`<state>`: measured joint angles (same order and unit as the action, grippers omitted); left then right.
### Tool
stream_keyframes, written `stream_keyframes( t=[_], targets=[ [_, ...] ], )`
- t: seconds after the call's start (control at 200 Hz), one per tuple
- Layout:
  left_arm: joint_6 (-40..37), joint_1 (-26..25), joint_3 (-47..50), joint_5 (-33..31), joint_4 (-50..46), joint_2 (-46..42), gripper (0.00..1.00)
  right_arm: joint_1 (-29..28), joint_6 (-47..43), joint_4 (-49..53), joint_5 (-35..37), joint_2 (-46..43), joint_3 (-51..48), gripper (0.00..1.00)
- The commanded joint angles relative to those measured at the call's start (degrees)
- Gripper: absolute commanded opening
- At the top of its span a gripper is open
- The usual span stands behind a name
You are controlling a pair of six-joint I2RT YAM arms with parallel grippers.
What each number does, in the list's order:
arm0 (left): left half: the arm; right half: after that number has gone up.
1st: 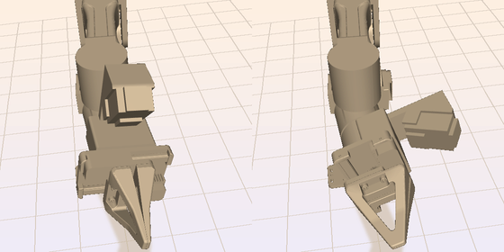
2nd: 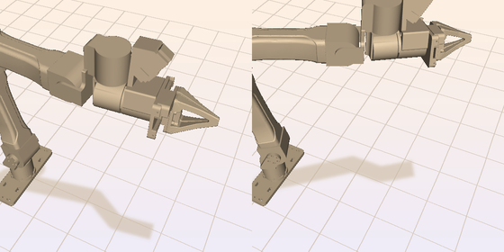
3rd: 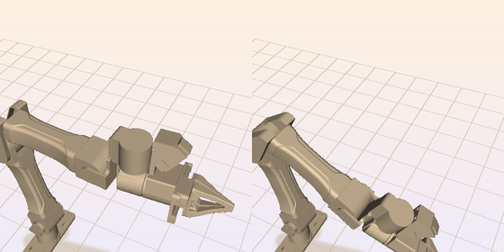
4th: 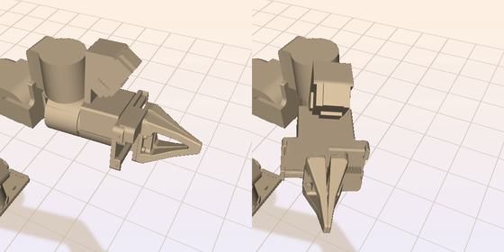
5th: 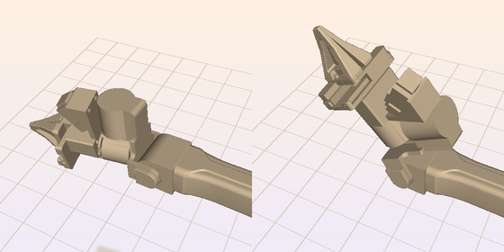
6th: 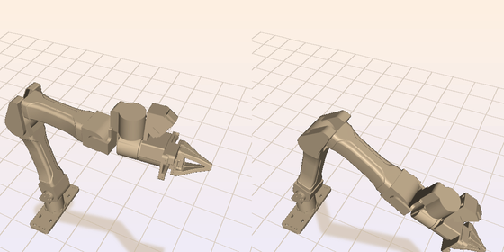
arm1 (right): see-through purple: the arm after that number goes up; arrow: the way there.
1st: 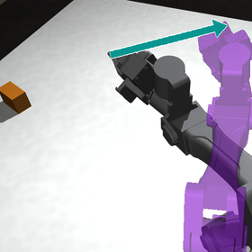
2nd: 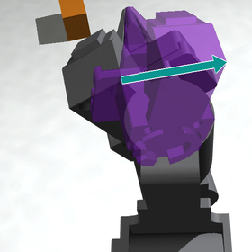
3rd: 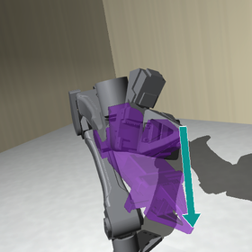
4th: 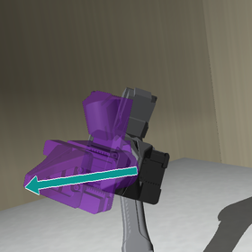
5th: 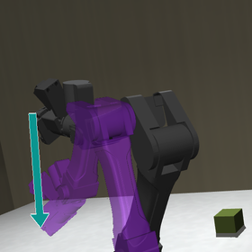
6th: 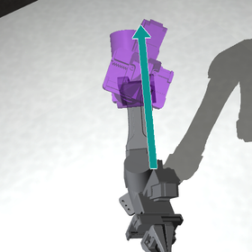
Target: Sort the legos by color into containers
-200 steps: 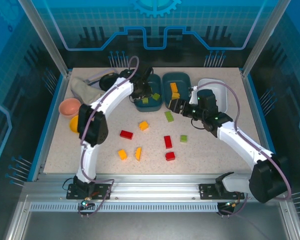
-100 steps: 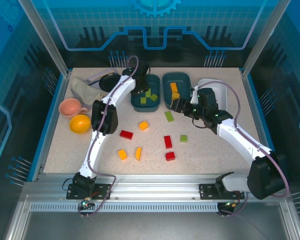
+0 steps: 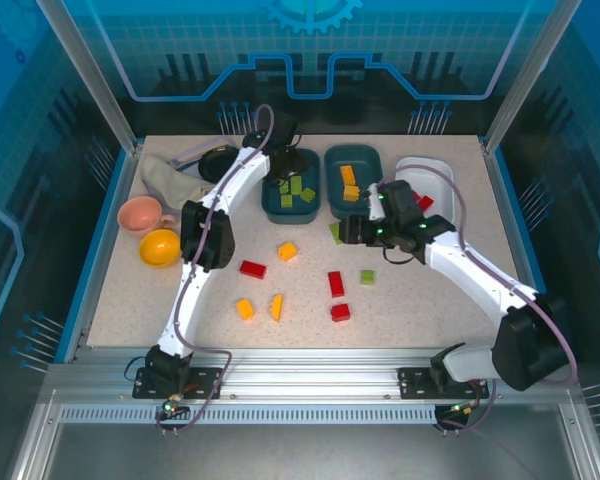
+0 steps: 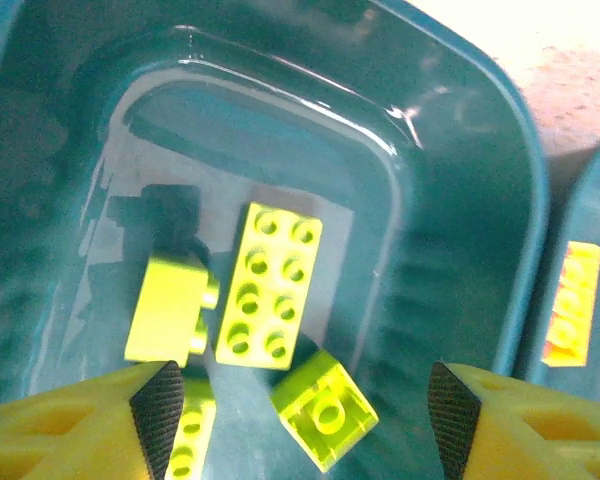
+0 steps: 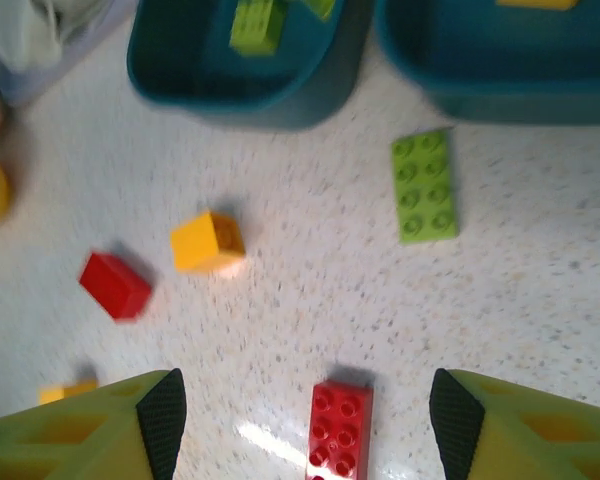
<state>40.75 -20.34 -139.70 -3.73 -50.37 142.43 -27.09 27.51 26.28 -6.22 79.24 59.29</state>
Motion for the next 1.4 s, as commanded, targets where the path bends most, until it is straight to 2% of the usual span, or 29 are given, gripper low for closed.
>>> stream_keyframes(
  t=[0.0,0.16,0.29,0.415,0.545,0.735,1.035,1.185,1.396],
  targets=[
    [2.6,-0.8,9.4,2.7,2.0,-13.7,0.7,-5.6,-6.8,12.3,3.6,5.0,3.2,0.69],
    [4.5,-0.8,36.6,4.7,12.4,-31.6,0.73,-11.2,-6.0,20.8,5.2,15.2,8.6,0.69],
    [5.7,-1.2,56.1,8.4,17.7,-43.9,0.75,-12.8,-4.1,23.5,5.7,21.6,11.9,0.7],
    [6.5,-3.0,69.3,9.3,18.3,-52.9,0.75,-13.8,-1.6,25.2,6.7,25.6,14.6,0.7],
    [7.8,-5.5,77.7,8.9,18.0,-59.5,0.75,-14.5,0.1,25.4,7.3,28.2,15.2,0.7],
    [8.9,-9.4,83.0,8.0,19.1,-64.2,0.75,-15.3,1.0,24.7,8.2,31.3,15.5,0.63],
    [7.3,-10.5,81.4,8.6,20.5,-62.1,0.74,-15.9,2.0,24.1,12.1,34.1,15.9,0.37],
    [6.2,-11.3,78.4,9.6,21.2,-59.2,0.73,-15.7,3.0,23.5,14.9,30.4,15.6,0.29],
    [5.4,-12.7,74.8,11.4,23.0,-55.8,0.73,-13.9,3.9,23.5,18.5,21.5,15.2,0.25]
  ],
)
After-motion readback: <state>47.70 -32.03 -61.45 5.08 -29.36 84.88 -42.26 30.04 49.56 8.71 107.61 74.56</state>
